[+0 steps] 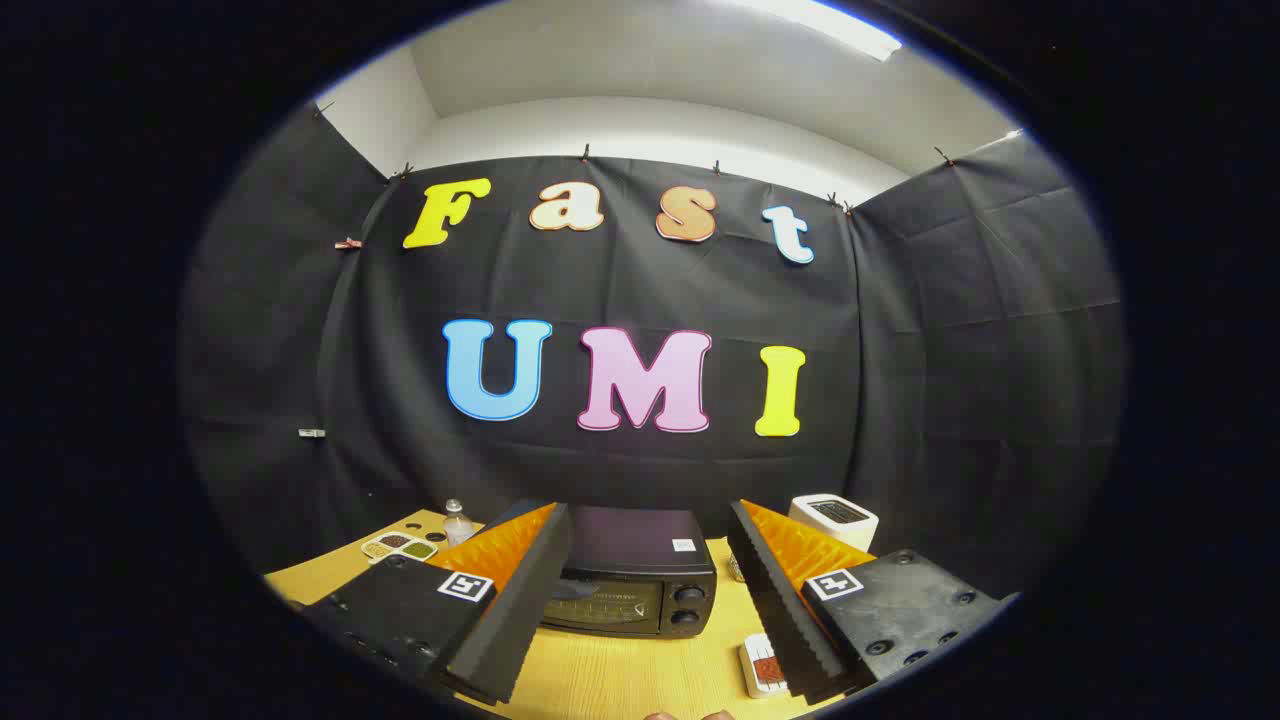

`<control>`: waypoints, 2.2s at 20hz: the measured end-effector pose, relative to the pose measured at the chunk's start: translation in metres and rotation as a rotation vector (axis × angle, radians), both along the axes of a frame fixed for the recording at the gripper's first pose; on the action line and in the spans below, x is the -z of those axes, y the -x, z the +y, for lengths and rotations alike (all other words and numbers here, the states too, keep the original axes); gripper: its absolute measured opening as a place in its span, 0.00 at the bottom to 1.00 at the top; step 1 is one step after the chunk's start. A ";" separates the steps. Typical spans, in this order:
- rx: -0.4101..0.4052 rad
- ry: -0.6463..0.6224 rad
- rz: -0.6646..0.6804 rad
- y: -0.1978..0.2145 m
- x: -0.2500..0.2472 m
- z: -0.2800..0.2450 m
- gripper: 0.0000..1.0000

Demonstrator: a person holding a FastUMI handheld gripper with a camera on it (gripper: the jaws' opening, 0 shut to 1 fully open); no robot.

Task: Open the toaster oven, put the food inside, and close the toaster oven door.

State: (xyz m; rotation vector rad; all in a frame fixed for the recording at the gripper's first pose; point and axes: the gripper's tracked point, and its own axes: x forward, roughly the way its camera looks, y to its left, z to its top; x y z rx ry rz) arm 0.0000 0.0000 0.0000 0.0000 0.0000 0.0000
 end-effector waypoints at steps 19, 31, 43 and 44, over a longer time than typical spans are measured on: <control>0.035 0.010 0.079 0.010 0.031 -0.004 0.97; -0.007 0.006 0.107 -0.031 0.037 0.027 0.97; -0.064 0.004 0.262 -0.104 0.094 0.075 0.97; -0.061 0.005 0.276 -0.108 0.101 0.076 0.98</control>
